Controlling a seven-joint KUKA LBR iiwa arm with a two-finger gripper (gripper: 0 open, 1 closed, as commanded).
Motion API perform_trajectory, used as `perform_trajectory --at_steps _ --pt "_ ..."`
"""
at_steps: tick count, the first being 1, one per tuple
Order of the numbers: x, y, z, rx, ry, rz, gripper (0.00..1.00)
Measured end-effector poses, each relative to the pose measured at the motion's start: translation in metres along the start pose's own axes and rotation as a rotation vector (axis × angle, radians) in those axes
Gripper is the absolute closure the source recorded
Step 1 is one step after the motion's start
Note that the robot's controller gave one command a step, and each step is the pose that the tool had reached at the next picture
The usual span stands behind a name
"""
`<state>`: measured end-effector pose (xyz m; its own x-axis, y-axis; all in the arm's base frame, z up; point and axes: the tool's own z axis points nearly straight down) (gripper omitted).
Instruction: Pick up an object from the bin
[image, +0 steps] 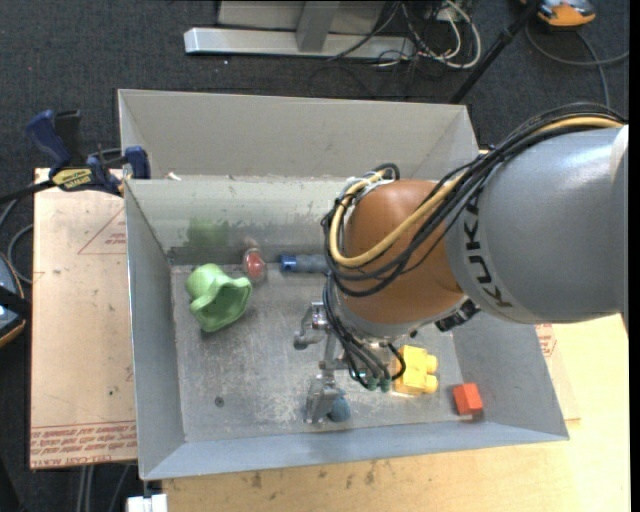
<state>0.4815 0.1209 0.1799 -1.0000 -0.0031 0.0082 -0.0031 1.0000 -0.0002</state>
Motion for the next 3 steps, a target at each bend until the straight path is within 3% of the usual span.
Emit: perform_trajectory --at_steps 1,2,3 --pt "-0.008 -0.053 0.102 -0.001 -0.039 -0.390 0.00" --pt "-0.001 -0.035 0.079 0.001 -0.017 -0.681 0.00" --pt "0.000 -0.038 0.080 0.003 -0.015 -0.826 0.00"
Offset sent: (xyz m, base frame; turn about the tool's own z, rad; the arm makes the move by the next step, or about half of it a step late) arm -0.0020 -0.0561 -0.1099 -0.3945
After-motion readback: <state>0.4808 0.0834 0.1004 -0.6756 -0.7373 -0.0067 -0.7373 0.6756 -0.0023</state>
